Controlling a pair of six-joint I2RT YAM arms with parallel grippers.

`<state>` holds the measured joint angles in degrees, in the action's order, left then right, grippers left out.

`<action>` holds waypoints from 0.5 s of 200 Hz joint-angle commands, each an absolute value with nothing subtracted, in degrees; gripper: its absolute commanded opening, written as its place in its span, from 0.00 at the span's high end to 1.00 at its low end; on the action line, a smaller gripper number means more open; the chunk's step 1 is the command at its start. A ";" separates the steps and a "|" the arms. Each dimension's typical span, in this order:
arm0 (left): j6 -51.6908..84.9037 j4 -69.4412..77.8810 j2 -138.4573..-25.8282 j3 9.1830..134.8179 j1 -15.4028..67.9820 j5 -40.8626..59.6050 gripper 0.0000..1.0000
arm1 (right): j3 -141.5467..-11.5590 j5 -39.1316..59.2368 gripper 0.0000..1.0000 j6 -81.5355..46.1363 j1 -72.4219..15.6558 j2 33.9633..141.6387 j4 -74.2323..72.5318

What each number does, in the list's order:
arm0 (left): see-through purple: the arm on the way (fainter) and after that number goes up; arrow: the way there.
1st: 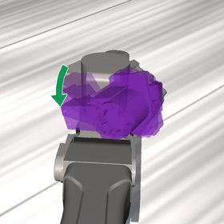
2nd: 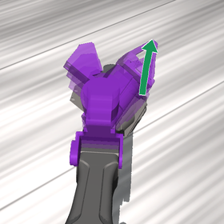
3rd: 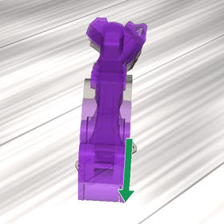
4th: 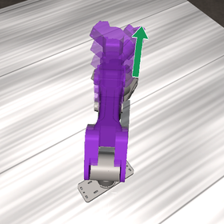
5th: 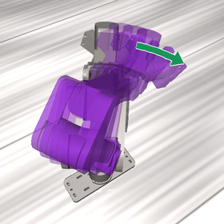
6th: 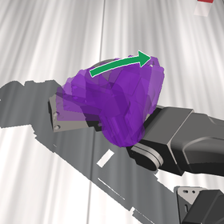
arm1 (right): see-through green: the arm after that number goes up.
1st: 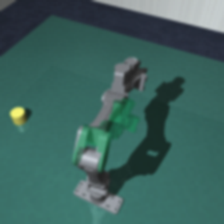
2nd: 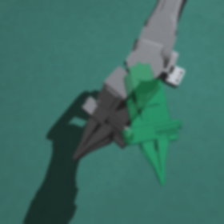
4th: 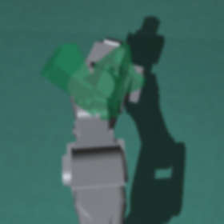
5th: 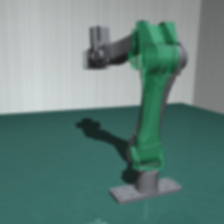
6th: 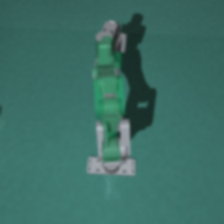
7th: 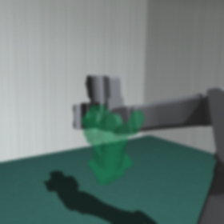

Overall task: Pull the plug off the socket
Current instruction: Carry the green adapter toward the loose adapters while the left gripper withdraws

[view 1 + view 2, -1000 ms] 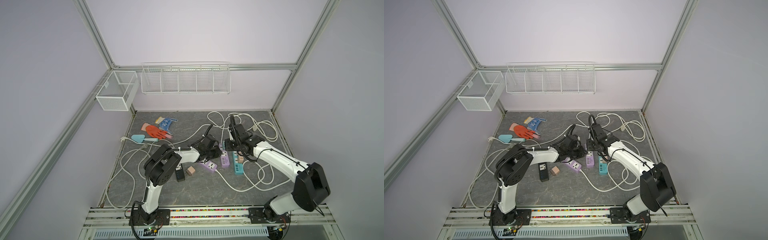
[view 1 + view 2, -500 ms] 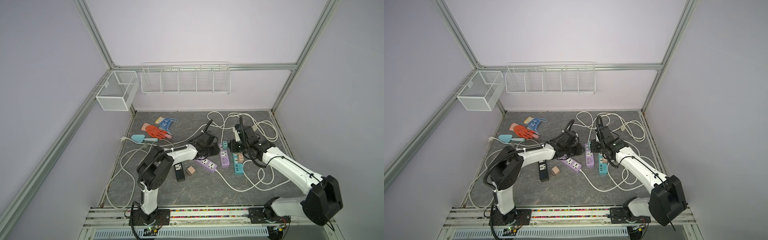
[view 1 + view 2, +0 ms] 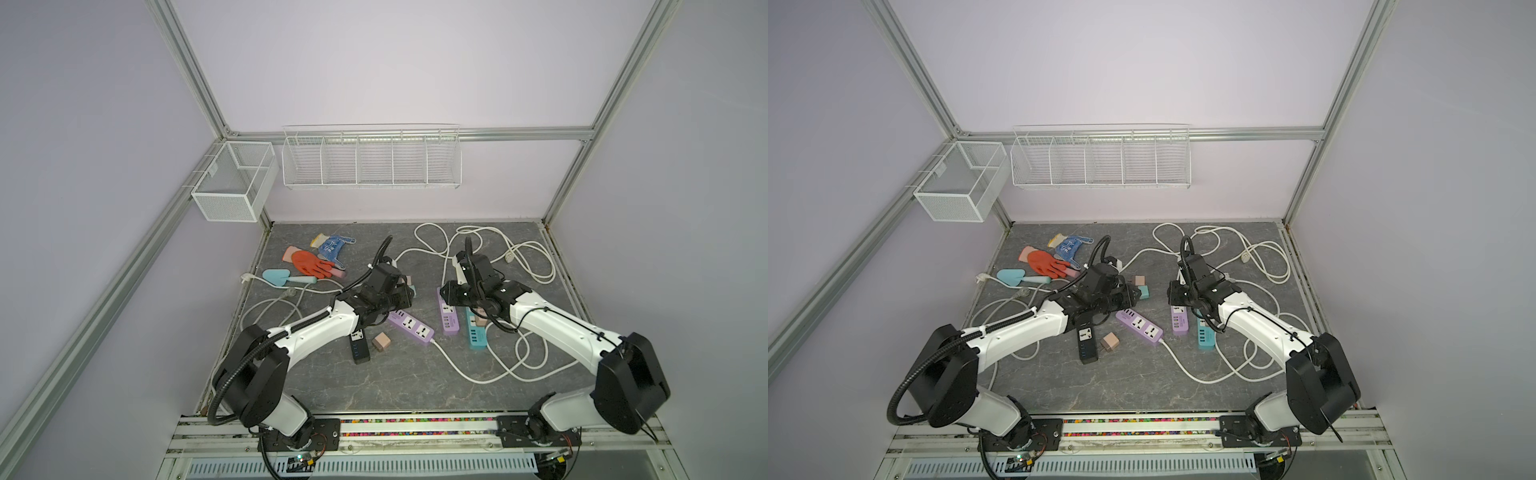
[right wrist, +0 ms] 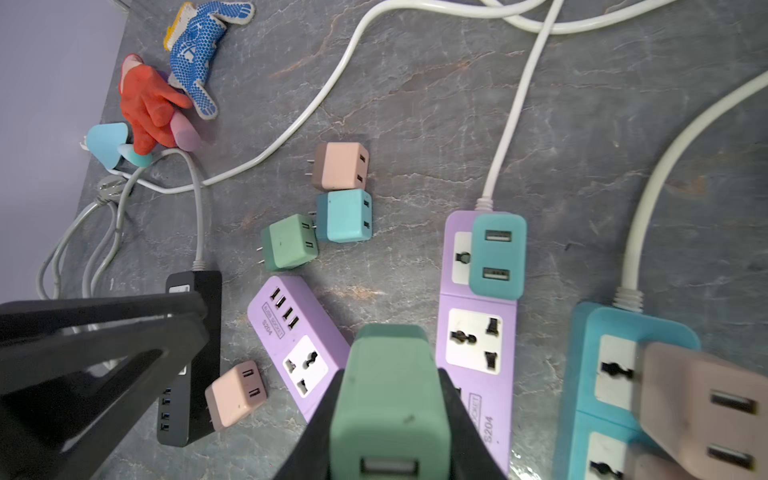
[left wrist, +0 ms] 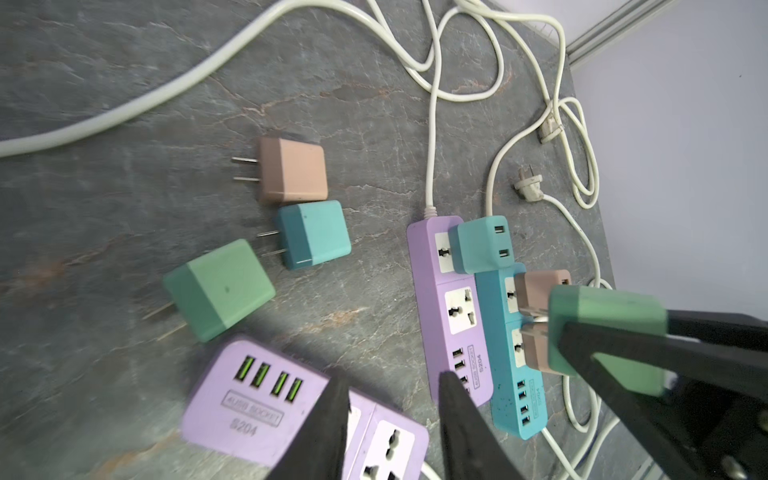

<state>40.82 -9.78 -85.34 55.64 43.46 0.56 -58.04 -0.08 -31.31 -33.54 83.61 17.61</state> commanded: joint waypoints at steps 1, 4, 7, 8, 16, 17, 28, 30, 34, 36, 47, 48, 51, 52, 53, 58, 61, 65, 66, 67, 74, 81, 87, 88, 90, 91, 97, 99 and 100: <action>39.70 -14.50 -80.75 53.85 43.09 -4.94 0.61 | -58.26 1.01 0.93 -33.89 -34.94 85.95 12.89; 39.72 -14.98 -80.31 53.53 43.07 -5.54 0.61 | -58.39 1.06 0.93 -34.03 -35.16 86.34 12.65; 39.75 -15.42 -79.69 53.33 43.07 -5.93 0.61 | -58.51 1.23 0.93 -34.21 -35.31 86.66 12.36; 39.74 -15.53 -79.48 53.25 43.07 -6.09 0.60 | -58.56 1.23 0.93 -34.25 -35.41 86.79 12.29; 39.51 -16.59 -77.91 52.56 43.01 -7.31 0.60 | -58.92 1.71 0.93 -34.68 -35.87 87.76 11.60; 39.53 -16.69 -77.72 52.47 42.99 -7.43 0.60 | -58.95 1.69 0.93 -34.74 -35.95 87.87 11.51; 39.42 -17.55 -75.64 51.30 42.98 -8.92 0.58 | -59.40 1.89 0.93 -35.35 -36.70 89.01 10.66; 39.37 -17.48 -75.27 50.95 42.98 -9.26 0.58 | -59.41 1.90 0.93 -35.45 -36.80 89.27 10.42; 39.22 -17.36 -74.57 50.38 42.92 -9.59 0.57 | -59.55 1.93 0.93 -35.59 -37.07 89.67 9.98; 39.09 -17.33 -74.21 50.01 42.90 -9.72 0.57 | -59.58 2.06 0.93 -35.68 -37.22 89.96 9.77; 38.56 -17.12 -72.28 48.57 42.80 -10.21 0.56 | -59.80 2.35 0.93 -35.99 -37.91 91.27 8.66; 38.53 -17.13 -72.13 48.41 42.80 -10.29 0.56 | -59.83 2.32 0.93 -36.05 -37.94 91.38 8.59; 38.40 -17.05 -71.67 48.06 42.80 -10.50 0.55 | -59.93 2.29 0.93 -36.24 -38.09 91.71 8.39; 38.40 -17.05 -71.48 47.89 42.80 -10.57 0.55 | -60.02 2.29 0.93 -36.22 -38.16 91.82 8.33; 38.36 -17.09 -71.29 47.81 42.80 -10.65 0.55 | -60.03 2.29 0.93 -36.26 -38.15 91.97 8.25; 38.32 -17.14 -70.60 47.26 42.72 -11.13 0.54 | -60.22 2.33 0.93 -36.60 -38.46 92.56 7.98; 38.30 -17.16 -70.22 47.01 42.67 -11.35 0.54 | -60.39 2.37 0.93 -36.83 -38.60 92.93 7.88; 38.45 -17.33 -69.79 46.73 42.63 -11.53 0.54 | -60.61 2.42 0.93 -37.12 -38.72 93.41 7.70; 38.43 -17.36 -69.66 46.70 42.63 -11.56 0.53 | -60.63 2.53 0.93 -37.15 -38.74 93.51 7.63; 38.42 -17.43 -69.54 46.60 42.63 -11.58 0.53 | -60.68 2.54 0.93 -37.21 -38.79 93.60 7.55; 38.32 -17.68 -68.90 46.27 42.47 -11.69 0.52 | -60.81 2.70 0.93 -37.49 -39.05 94.28 6.94; 38.36 -17.90 -68.27 46.05 42.37 -11.76 0.51 | -60.89 2.66 0.93 -37.64 -39.30 94.99 6.16; 38.36 -17.98 -67.90 45.87 42.34 -12.07 0.50 | -61.03 2.71 0.93 -37.81 -39.50 95.62 5.71; 38.39 -17.95 -67.83 45.83 42.35 -12.10 0.50 | -61.06 2.76 0.93 -37.84 -39.48 95.75 5.62; 38.40 -17.98 -67.65 45.67 42.36 -12.21 0.50 | -61.14 2.93 0.93 -37.94 -39.53 96.03 5.47; 38.36 -18.00 -67.62 45.64 42.36 -12.35 0.50 | -61.16 2.96 0.93 -38.00 -39.54 96.09 5.42; 38.58 -17.78 -67.35 45.28 42.36 -12.58 0.50 | -61.29 3.24 0.93 -38.07 -39.66 96.83 4.84; 38.63 -17.58 -67.27 45.18 42.32 -12.61 0.49 | -61.33 3.27 0.93 -38.15 -39.71 97.03 4.59; 38.65 -17.49 -67.16 45.09 42.30 -12.64 0.49 | -61.34 3.32 0.93 -38.19 -39.77 97.21 4.47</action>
